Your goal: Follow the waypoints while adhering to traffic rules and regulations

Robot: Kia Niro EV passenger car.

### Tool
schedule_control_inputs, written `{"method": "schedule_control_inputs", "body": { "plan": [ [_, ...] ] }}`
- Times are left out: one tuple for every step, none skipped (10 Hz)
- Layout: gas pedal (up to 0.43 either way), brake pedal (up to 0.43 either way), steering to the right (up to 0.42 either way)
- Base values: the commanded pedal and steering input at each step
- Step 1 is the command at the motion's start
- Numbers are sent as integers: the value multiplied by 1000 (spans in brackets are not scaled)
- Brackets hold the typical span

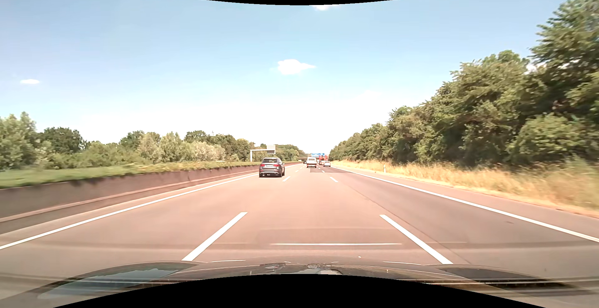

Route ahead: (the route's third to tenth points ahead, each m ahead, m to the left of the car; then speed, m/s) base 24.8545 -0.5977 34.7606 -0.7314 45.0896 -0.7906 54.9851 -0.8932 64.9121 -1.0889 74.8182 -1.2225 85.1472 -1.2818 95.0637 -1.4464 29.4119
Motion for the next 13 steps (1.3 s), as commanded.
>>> {"method": "schedule_control_inputs", "body": {
  "plan": [
    [248, 0, 0],
    [240, 0, 0],
    [240, 0, 0],
    [240, 0, 1],
    [240, 0, 1],
    [240, 0, 1],
    [240, 0, 1],
    [240, 0, 1],
    [240, 0, 1],
    [240, 0, 1],
    [240, 0, 1],
    [240, 0, 1],
    [240, 0, 2]
  ]
}}
